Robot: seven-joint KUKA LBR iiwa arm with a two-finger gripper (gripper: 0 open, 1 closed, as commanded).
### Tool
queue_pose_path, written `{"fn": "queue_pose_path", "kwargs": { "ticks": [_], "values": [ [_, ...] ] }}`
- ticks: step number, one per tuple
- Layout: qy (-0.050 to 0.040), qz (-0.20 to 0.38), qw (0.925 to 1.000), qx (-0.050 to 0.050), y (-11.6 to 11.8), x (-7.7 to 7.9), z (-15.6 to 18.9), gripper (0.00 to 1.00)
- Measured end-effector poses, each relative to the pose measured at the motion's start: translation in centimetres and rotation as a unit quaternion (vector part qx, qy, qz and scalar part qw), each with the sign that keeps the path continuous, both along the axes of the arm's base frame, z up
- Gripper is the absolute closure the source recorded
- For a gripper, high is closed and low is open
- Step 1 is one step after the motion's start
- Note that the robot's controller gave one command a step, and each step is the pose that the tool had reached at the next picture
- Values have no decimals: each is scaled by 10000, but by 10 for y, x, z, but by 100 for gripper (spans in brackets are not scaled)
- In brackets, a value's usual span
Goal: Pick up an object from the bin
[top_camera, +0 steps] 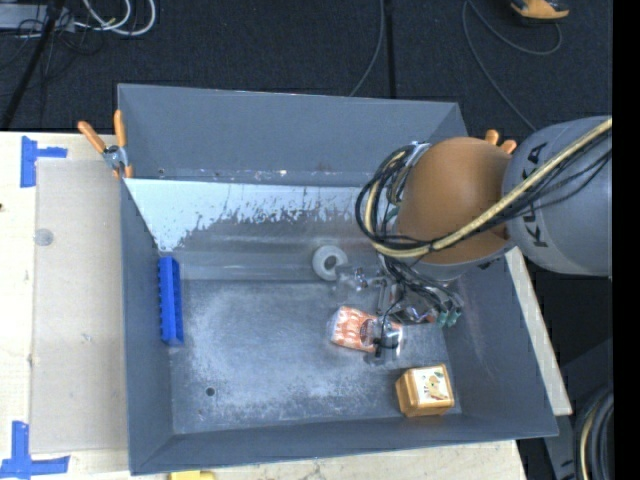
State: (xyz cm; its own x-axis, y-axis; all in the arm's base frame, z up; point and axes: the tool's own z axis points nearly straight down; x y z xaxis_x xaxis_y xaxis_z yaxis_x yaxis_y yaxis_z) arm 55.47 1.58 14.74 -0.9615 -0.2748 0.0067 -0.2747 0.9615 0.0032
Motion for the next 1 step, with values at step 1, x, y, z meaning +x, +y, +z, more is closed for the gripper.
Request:
{"fn": "queue_pose_path", "kwargs": {
  "ticks": [1],
  "values": [
    [23,719,9974,8,-4,-6,-14,0]
  ]
}}
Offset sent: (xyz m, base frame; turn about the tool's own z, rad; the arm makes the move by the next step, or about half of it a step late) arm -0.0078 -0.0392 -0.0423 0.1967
